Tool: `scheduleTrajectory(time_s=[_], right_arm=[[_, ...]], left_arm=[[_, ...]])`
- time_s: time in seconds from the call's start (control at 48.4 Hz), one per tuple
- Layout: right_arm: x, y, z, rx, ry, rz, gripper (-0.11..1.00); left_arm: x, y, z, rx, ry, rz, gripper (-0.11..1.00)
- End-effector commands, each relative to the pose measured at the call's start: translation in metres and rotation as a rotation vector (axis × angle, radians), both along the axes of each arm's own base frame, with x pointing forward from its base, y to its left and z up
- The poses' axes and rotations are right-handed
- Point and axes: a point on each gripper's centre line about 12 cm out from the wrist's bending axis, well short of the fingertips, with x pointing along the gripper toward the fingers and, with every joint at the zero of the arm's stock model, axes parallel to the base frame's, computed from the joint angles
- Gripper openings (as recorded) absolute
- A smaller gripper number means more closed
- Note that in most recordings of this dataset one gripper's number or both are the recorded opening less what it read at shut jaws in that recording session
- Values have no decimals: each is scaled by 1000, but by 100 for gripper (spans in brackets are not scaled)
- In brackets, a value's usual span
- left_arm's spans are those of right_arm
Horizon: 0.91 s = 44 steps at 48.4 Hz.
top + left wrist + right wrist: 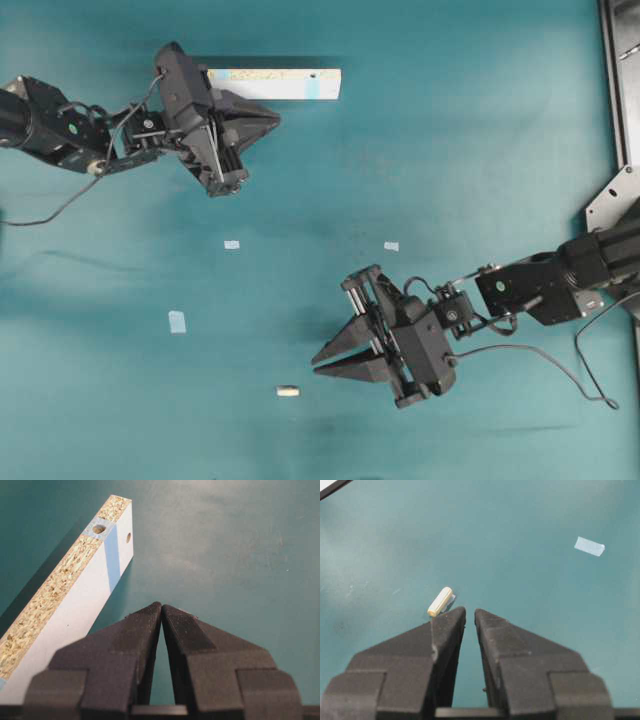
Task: Move the wooden board into place and insert the rod into its hole.
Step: 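Lower the left gripper over the white board's end and close on it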
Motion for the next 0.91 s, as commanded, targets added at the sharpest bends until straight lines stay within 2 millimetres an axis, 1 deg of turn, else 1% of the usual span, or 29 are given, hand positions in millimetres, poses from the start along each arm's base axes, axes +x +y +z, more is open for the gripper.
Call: scheduleTrajectory(time_s=[0.0,0.021,0.041,0.083,0.124,0.186,0.351,0.455,0.496,0.517,0.558,0.64,0.744,0.764,0.806,0.847,0.888], right_arm=[[5,4,13,21,-38,4,24],[5,4,13,18,-34,7,24],[6,5,14,15,-28,8,21],[7,5,15,3,-16,14,13],[9,6,16,-12,5,18,5],[11,6,17,-37,42,22,0],[17,6,25,-85,125,11,-1],[17,4,27,-103,161,5,0],[16,4,28,-107,169,4,1],[15,4,29,-109,170,6,4],[14,5,29,-111,177,6,10],[14,5,33,-112,175,6,30],[13,4,36,-116,180,4,61],[13,4,37,-118,181,4,68],[12,4,37,-118,184,4,80],[11,3,39,-120,187,2,89],[11,3,40,-121,190,1,96]], left_arm=[[11,-4,18,11,-18,-39,16],[11,-4,18,5,-2,-40,16],[13,-3,18,0,12,-39,13],[14,-3,18,-11,52,-44,5],[16,-3,18,-25,99,-49,0],[18,-4,18,-38,143,-57,0],[19,-7,20,-27,208,-84,0],[18,-8,28,-4,208,-98,0],[18,-9,35,6,199,-103,1],[17,-9,37,8,197,-103,1],[17,-9,43,16,190,-106,7],[14,-11,51,29,191,-115,29],[9,-13,58,41,219,-128,57],[7,-13,59,44,228,-132,63],[5,-14,60,47,245,-139,73],[3,-15,61,55,263,-147,81],[0,-16,63,67,278,-158,88]])
